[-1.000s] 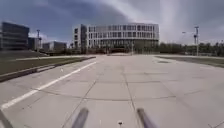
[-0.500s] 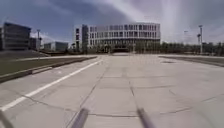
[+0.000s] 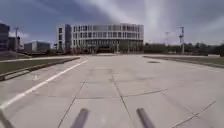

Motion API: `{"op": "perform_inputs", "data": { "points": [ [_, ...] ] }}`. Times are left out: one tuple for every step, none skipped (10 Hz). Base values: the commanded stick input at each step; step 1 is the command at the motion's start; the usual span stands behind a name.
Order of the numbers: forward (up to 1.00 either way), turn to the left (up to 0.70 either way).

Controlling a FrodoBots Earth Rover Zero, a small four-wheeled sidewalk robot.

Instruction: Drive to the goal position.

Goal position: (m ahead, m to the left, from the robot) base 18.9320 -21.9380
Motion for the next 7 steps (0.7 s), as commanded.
{"op": "perform_inputs", "data": {
  "points": [
    [0.7,-0.12],
    [0.7,-0.35],
    [0.7,-0.35],
    [0.7,-0.35],
    [0.7,-0.35],
    [0.7,-0.25],
    [0.7,0.0]
  ]
}}
